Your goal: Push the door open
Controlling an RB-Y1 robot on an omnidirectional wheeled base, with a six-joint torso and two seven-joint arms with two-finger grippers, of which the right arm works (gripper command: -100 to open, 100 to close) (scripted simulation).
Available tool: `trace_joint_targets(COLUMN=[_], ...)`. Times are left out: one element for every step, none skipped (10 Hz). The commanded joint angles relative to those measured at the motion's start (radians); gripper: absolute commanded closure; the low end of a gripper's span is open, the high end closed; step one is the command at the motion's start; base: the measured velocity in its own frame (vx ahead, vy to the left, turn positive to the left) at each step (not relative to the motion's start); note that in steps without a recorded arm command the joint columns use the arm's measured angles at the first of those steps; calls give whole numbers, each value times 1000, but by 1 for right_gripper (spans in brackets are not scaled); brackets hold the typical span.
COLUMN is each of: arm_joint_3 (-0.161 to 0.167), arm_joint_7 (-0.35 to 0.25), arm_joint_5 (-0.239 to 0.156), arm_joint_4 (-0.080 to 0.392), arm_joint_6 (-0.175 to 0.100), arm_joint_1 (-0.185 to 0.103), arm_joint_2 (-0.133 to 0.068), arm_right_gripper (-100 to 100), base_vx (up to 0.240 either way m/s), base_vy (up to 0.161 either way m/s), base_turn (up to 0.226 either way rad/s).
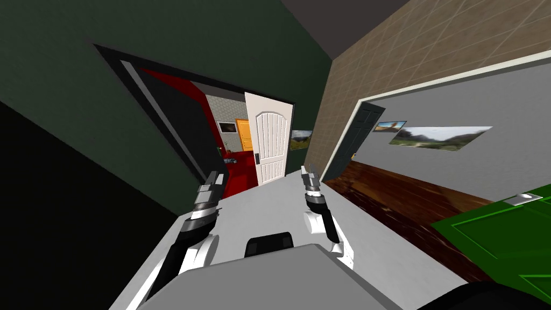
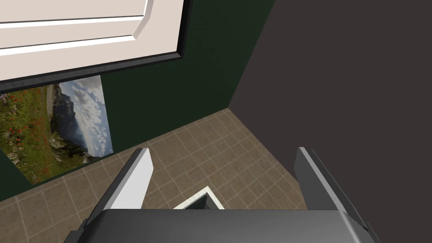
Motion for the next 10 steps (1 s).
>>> trace_joint_targets(arm_joint_3=[28,47,58,68,78,89,101,113,125,137], arm_joint_7=[-3,-8,-11,-14,-17,-20,-24,-27,-30,-34], arm_joint_5=[4,5,5,5,6,6,6,7,7,8], arm_joint_4=[38,70,86,102,118,137,156,175,194,213], arm_joint_6=[5,9,12,14,16,19,22,25,27,30], arm_joint_1=[-22,-41,-51,-61,-70,-82,-93,-104,-116,-127], arm_joint_2=[1,-2,-3,-4,-5,-6,-7,-9,-10,-11], arm_right_gripper=[-100,-100,-100,-100,-100,-100,-100,-100,-100,-100], base_vx=[147,189,166,117,81,72,79,91,87,99], base_vy=[32,56,57,47,51,50,47,40,50,48], base_turn=[-95,-126,-88,-57,-63,-82,-76,-83,-60,-66])
